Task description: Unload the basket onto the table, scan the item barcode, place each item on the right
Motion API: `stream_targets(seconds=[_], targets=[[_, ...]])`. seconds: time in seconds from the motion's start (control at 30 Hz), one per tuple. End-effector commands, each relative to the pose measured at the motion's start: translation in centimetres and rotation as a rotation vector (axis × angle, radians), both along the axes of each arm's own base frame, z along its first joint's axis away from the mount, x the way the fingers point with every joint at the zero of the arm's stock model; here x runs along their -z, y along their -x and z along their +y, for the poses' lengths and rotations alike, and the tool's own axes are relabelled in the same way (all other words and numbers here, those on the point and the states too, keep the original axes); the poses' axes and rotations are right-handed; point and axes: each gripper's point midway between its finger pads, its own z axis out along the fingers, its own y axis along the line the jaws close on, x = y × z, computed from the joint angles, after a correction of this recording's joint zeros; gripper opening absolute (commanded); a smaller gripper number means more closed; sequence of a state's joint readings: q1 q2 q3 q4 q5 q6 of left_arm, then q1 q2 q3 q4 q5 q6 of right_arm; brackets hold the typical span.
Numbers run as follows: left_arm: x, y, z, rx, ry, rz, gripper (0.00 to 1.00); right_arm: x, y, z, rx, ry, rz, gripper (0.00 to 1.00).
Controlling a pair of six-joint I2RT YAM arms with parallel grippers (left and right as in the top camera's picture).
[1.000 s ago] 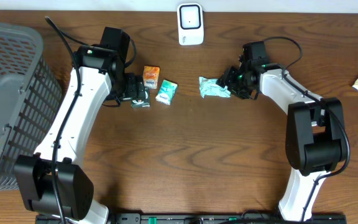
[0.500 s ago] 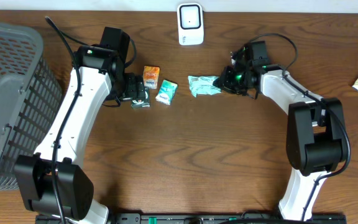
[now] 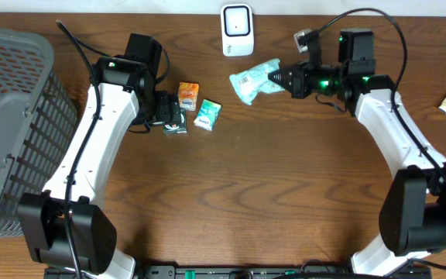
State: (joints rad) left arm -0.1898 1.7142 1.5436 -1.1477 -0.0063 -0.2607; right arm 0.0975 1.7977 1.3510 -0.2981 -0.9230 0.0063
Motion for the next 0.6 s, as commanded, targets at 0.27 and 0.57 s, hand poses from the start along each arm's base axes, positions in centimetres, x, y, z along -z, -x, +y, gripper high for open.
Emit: stream_targets(seconds=[0.27, 0.57], targets=[[-0.5, -0.3, 0.3, -0.001, -0.008, -0.015, 0.98, -2.5, -0.3, 0.6, -0.063, -0.013, -0.163, 0.01], [-0.5, -0.3, 0.3, -0.001, -0.008, -0.015, 0.98, 0.3, -2.1, -1.7, 0.157, 0.111, -0.027, 0.01]])
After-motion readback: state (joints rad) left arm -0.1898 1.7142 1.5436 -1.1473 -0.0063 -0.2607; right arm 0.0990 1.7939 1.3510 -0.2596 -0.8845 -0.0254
